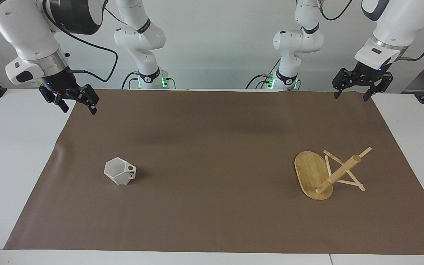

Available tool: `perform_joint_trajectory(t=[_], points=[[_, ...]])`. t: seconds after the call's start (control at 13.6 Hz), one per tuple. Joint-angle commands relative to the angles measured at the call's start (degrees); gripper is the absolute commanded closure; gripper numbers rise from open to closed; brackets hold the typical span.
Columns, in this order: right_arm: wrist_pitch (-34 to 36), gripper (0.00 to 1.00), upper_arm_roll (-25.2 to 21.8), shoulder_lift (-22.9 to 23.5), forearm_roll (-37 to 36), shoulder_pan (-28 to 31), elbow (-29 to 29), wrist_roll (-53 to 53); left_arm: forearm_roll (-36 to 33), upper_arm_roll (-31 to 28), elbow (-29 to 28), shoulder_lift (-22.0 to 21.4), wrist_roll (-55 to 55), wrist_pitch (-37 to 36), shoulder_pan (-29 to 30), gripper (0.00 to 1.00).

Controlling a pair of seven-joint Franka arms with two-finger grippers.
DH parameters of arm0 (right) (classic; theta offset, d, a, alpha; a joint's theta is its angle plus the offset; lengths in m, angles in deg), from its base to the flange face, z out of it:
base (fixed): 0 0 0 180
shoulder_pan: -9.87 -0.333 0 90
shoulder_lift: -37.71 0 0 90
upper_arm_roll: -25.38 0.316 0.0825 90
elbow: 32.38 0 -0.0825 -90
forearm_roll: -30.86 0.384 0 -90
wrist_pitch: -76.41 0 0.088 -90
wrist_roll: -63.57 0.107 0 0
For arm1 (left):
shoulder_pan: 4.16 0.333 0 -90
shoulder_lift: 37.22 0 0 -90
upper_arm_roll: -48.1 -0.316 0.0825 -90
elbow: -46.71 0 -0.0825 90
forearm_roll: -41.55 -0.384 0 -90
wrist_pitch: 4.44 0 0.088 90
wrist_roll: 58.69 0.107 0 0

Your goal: Hang cup on rack

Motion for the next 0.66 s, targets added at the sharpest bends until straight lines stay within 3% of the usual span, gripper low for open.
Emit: perform_joint_trajectory(t=[0.0,0.59], points=[[0.2,0.0,0.0,-1.6,1.1,0.3,-1.7,0.0,0.7,-0.3,-0.9,-1.1,0.4,-0.1,0.1,0.0],[-0.1,0.0,0.0,-1.6,1.1,0.2,-1.7,-0.4,0.7,-0.3,-0.9,-1.1,0.4,-0.1,0.1,0.0]])
